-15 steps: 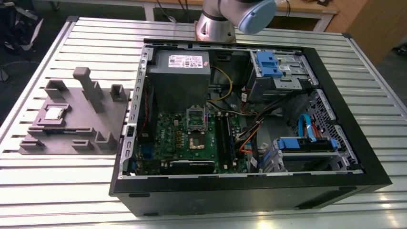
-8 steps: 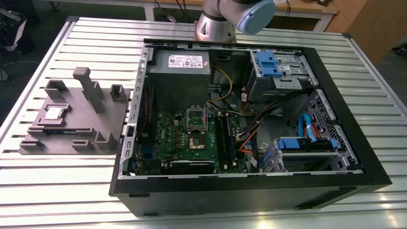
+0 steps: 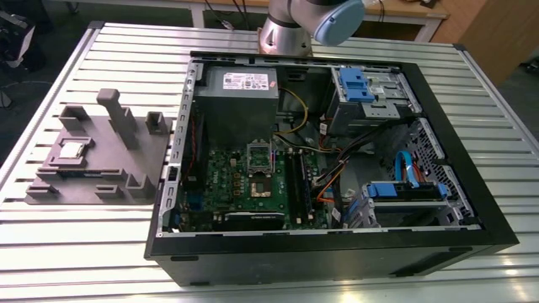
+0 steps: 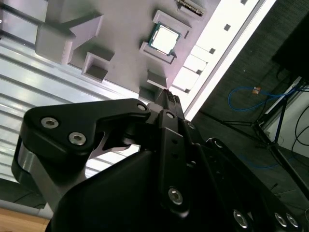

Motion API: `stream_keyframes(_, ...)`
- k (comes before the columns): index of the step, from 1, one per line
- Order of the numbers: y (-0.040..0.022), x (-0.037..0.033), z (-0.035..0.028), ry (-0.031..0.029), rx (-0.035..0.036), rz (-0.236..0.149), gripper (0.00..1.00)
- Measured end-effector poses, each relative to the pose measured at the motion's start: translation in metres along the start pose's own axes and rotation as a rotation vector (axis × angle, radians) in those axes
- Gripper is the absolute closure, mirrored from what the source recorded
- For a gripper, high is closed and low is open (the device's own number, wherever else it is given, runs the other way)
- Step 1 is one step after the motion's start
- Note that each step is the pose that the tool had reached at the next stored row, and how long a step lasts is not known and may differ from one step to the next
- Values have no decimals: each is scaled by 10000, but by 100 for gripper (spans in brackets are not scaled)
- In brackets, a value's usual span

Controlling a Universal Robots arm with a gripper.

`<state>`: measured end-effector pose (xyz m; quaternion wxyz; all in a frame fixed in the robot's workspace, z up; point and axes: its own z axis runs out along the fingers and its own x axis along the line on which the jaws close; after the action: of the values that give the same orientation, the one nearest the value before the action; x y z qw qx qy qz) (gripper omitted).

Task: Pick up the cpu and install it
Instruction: 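Pick up the cpu and move it towards the insertion slot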

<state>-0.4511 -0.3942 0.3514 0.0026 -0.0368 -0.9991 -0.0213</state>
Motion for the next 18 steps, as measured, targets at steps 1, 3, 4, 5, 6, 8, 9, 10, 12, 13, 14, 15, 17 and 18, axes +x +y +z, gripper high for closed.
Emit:
stream_keyframes(1,0,0,0,0,0,0,90)
stream_keyframes(3,0,0,0,0,0,-1,90)
stream_keyframes(4,0,0,0,0,0,-1,90)
stream_keyframes(5,0,0,0,0,0,-1,90)
stream_keyframes(6,0,0,0,0,0,-1,90)
stream_keyframes(8,0,0,0,0,0,-2,89)
stream_keyframes(9,0,0,0,0,0,-2,84)
stream_keyframes(10,0,0,0,0,0,-2,77)
stream_keyframes(12,0,0,0,0,0,-3,71)
stream_keyframes(13,0,0,0,0,0,-3,65)
stream_keyframes(14,0,0,0,0,0,-3,65)
stream_keyframes(15,0,0,0,0,0,-3,59)
stream_keyframes(17,0,0,0,1,0,-4,53)
stream_keyframes(18,0,0,0,0,0,-5,47)
